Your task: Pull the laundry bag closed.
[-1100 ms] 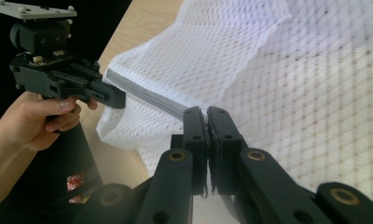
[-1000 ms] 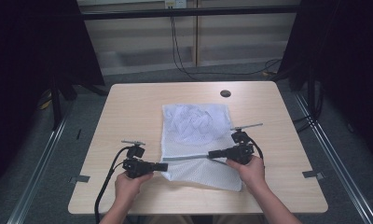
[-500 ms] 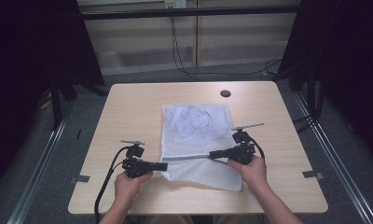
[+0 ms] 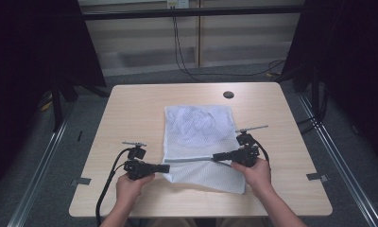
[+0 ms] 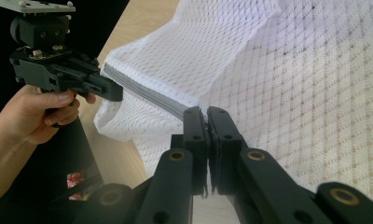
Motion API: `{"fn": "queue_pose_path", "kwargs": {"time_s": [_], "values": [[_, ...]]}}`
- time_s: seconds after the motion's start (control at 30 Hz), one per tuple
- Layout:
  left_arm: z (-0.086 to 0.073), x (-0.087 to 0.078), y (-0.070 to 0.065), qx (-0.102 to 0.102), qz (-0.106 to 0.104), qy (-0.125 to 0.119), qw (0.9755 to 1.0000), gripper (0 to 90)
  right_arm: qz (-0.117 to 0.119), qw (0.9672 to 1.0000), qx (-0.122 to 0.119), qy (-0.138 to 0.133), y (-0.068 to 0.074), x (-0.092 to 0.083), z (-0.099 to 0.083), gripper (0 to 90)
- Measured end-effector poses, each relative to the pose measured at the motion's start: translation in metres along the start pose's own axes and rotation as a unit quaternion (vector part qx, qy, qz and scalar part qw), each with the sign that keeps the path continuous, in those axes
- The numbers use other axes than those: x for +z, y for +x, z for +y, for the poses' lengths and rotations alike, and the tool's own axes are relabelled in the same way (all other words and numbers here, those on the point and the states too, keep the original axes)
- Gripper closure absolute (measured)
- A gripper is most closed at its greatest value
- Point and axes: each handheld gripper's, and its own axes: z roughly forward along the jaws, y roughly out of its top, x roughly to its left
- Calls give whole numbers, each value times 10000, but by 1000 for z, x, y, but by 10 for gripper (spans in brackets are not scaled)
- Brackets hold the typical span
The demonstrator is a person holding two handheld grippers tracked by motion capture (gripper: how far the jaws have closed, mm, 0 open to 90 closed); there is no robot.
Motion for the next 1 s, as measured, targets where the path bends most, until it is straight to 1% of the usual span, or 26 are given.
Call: {"fn": "queue_pose_path", "kwargs": {"time_s": [0.07,0.1,0.13,0.17,0.23,0.27,0.3,0.37,0.47,0.5,0.57,0.63,0.67,0.77,0.8,0.83,0.87,0.9,0.93,1.0], "values": [[0,-1,1,37,62,-7,10000,886,-48,10000,-1,-1,0,-1,0,868],[0,-1,0,1,55,-15,10000,886,-45,10000,-16,-22,-1,-1,0,868],[1,-3,2,94,74,7,9999,886,-71,10000,-26,-36,-3,-3,0,868],[1,-3,2,89,89,-14,9999,886,-56,10000,40,-70,-4,-4,-1,868],[1,-3,2,100,65,0,9999,886,-10,9999,81,-93,-6,-6,-1,868],[0,-2,0,4,46,-17,10000,887,-18,9999,80,-101,-6,-6,-1,868],[1,-2,2,90,76,1,9999,886,-37,9999,76,-70,-6,-7,-1,868],[1,-3,2,86,68,-7,9999,886,-20,9999,78,-62,-5,-7,-1,868],[1,-2,1,21,33,-41,10000,886,-7,9999,79,-65,-5,-8,-1,868],[1,-3,2,90,47,-7,9999,886,-7,9999,81,-63,-5,-8,-2,868],[1,-2,1,6,6,-4,10000,886,-7,10000,41,-78,-6,-8,-2,868],[1,-2,1,41,25,5,10000,886,-20,10000,37,-69,-6,-8,-2,868],[1,-2,1,6,7,1,10000,886,-19,10000,34,-67,-6,-7,-2,868],[1,-2,1,29,25,13,10000,886,-16,10000,49,-62,-6,-7,-2,868],[1,-3,2,73,59,17,10000,886,-16,10000,47,-54,-6,-7,-2,868],[1,-3,2,58,74,-12,10000,886,-61,10000,26,-32,-6,-7,-2,868],[1,-4,2,21,81,-7,10000,886,-85,9999,55,-37,-6,-8,-3,868],[1,-4,2,29,105,-39,9999,886,-94,9999,42,-77,-8,-9,-3,868],[1,-4,2,4,47,-27,10000,886,-94,9999,58,-87,-9,-10,-3,868],[1,-2,1,-27,10,-25,10000,886,-75,9998,95,-127,-11,-13,-3,868]]}}
